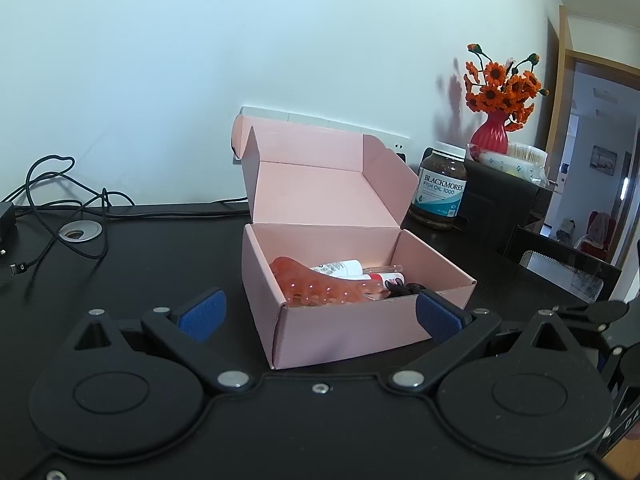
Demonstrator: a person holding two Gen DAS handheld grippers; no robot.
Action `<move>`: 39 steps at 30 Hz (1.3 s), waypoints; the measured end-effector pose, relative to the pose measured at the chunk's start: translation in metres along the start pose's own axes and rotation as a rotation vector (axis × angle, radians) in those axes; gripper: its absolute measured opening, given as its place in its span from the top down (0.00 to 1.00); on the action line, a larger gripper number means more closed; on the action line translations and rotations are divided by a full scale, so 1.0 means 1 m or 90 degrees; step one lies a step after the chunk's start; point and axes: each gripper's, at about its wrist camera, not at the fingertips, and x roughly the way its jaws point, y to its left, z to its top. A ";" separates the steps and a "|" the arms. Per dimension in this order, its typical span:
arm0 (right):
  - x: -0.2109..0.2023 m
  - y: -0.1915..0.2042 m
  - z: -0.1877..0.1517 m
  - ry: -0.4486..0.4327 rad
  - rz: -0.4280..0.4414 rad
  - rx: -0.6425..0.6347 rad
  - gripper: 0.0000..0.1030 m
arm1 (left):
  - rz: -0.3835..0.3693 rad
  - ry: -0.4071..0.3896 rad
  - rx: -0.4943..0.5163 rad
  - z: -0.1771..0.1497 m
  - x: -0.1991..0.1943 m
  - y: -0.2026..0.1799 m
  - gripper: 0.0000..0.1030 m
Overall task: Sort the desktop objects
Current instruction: 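Position the open right gripper over the lavender tube on the table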
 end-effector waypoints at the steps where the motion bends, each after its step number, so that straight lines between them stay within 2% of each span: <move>1: -0.002 -0.001 0.002 -0.005 -0.004 -0.005 0.01 | 0.000 0.000 0.000 0.000 0.000 0.000 0.00; 5: -0.005 -0.009 0.007 -0.018 -0.015 -0.002 0.01 | -0.001 0.000 0.004 0.000 0.000 -0.001 0.00; 15: 0.026 -0.011 0.019 0.005 -0.045 0.003 0.01 | 0.000 0.003 -0.002 0.000 0.001 0.001 0.00; 22: 0.037 -0.010 0.018 0.029 -0.101 -0.011 0.01 | -0.002 0.002 0.009 0.000 0.001 -0.002 0.00; 39: 0.024 -0.030 0.009 0.038 -0.147 0.047 0.01 | -0.002 0.004 0.005 0.000 0.001 0.000 0.00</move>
